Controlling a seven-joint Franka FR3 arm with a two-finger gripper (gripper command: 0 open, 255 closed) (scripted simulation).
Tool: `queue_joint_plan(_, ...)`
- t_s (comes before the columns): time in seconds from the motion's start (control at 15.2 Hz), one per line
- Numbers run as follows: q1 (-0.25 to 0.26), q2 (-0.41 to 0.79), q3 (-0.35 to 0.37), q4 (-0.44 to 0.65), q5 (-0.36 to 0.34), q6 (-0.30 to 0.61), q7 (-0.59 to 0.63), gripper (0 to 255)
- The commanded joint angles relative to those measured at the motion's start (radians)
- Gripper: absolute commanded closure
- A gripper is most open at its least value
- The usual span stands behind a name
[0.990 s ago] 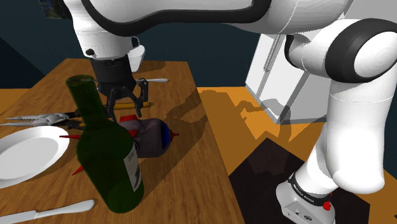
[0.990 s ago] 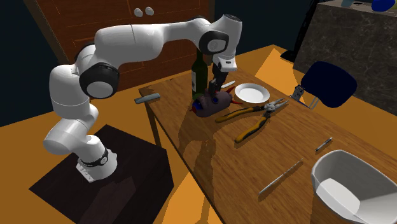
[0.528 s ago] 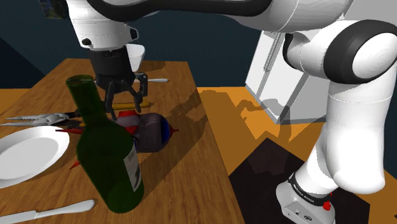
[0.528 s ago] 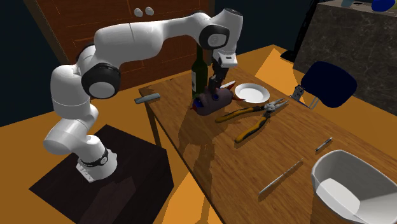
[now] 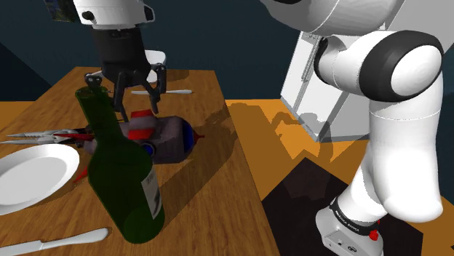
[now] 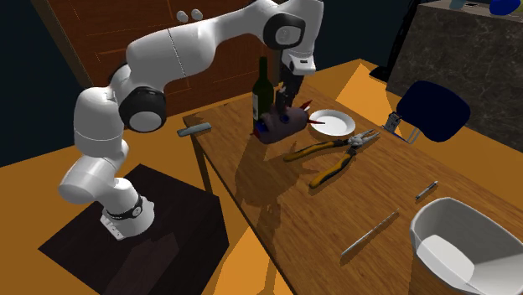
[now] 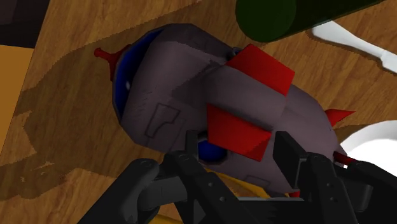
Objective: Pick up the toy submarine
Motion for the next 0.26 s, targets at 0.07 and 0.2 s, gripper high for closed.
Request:
queue_joint_plan(0.07, 0.024, 0.031, -0.003, 0.096, -0.014, -0.063, 0.003, 255)
queue_joint_plan(0.2, 0.026, 0.033, -0.003, 0.102, -0.015, -0.066, 0.003, 255)
